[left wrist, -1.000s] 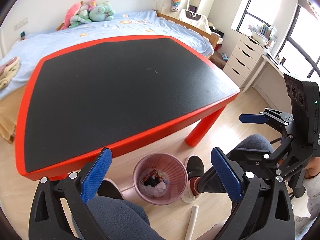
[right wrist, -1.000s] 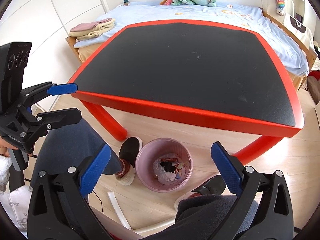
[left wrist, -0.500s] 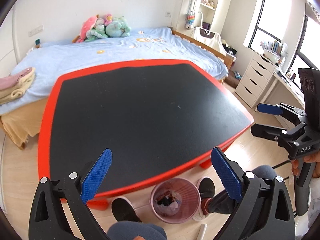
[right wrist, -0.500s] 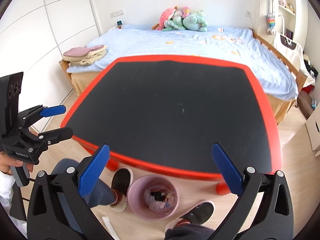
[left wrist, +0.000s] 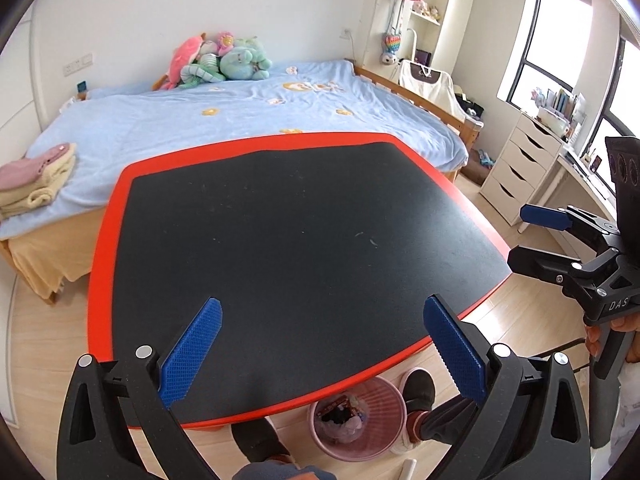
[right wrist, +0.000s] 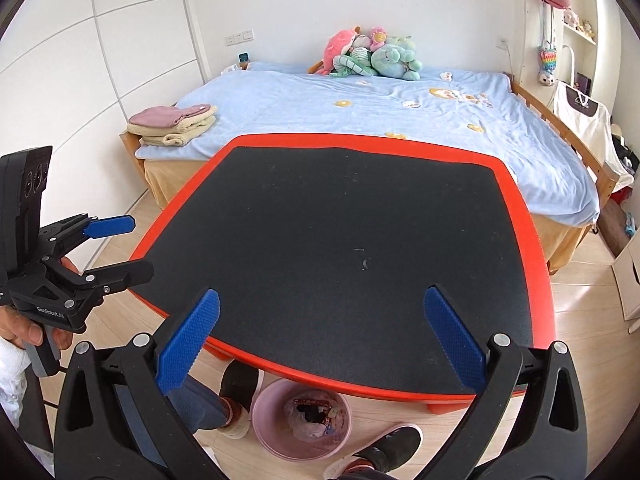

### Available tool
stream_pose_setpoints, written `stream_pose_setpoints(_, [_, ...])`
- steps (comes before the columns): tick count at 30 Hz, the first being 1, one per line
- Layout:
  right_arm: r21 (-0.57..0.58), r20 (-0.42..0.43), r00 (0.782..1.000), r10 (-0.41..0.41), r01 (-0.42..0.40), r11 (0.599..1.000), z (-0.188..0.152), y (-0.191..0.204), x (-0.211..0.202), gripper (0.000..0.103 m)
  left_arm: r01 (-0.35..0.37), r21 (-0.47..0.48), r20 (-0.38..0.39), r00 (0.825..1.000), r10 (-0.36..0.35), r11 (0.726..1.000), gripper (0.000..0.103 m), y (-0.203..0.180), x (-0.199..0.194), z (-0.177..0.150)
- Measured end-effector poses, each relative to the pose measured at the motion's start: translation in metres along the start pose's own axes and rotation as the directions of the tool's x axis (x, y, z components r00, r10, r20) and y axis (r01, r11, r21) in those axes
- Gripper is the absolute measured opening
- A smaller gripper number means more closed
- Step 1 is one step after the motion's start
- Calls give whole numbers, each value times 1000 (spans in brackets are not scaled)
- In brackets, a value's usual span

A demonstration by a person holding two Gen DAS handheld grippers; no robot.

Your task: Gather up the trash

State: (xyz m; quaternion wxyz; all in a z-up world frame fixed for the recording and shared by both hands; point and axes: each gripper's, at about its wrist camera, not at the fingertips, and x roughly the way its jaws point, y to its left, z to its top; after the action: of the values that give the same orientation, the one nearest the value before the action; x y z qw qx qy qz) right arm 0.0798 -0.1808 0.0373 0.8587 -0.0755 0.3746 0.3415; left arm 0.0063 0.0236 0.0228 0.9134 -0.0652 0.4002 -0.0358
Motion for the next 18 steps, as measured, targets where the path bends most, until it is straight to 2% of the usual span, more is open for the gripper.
stream_pose_setpoints(5, [5, -4, 1000, 4, -4, 1000, 0, -1, 2, 100, 28, -5, 4, 1000, -28, 1000, 97, 0, 0, 1])
stream_pose_setpoints(10, [6, -9, 1000, 5, -5, 1000, -1, -1, 4, 100, -1, -2, 21, 1000, 1, 1000, 97, -4, -1, 0])
stream_pose_setpoints(18, [8, -19, 1000, 7, -7, 1000, -2, -1, 9, 100, 16, -13, 20, 1000, -16, 1000, 97, -3, 0, 1])
